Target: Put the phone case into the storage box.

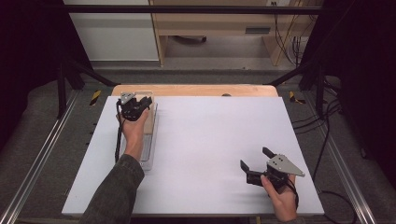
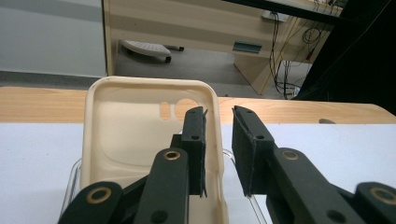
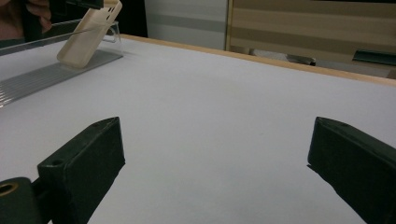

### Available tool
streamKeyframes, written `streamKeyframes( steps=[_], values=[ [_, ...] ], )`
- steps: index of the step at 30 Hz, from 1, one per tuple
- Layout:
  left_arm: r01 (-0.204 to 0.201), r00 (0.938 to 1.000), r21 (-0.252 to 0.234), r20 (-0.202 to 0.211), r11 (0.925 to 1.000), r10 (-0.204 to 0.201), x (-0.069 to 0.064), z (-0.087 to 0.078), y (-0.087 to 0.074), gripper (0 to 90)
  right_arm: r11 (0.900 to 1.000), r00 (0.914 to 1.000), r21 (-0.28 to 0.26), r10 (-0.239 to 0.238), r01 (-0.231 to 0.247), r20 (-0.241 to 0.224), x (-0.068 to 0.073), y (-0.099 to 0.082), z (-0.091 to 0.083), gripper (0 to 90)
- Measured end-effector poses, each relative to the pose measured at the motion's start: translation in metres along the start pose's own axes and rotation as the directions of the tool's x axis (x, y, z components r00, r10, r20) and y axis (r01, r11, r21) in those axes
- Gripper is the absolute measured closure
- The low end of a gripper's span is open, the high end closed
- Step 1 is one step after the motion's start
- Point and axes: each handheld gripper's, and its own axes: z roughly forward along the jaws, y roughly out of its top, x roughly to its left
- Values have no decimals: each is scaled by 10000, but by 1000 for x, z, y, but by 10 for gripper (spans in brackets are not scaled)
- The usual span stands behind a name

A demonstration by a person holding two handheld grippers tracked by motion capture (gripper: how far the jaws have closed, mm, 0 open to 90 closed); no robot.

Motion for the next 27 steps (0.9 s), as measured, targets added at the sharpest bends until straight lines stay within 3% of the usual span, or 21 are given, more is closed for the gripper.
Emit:
streamKeyframes(
  steps=[8,13,18,23,27],
  values=[
    [-515,9986,-16,-115,9987,514,-2,-4,3,674,10000,10000,-14,16,-16,-3,1,0,-1,36],
    [-826,9962,-31,-294,9966,824,-3,-6,5,576,10000,10000,-19,5,-5,4,1,0,-1,36],
    [-1360,9894,2,-521,9907,1358,-6,-8,5,480,10000,10000,-21,-2,2,9,1,1,-1,36],
    [-2018,9774,9,-645,9794,2014,-10,-10,7,387,10000,10000,-19,-8,8,11,2,1,-1,36],
    [-2150,9751,-44,-566,9766,2144,-11,-12,8,290,10000,10000,-30,-27,27,2,2,1,-1,36]
  ],
)
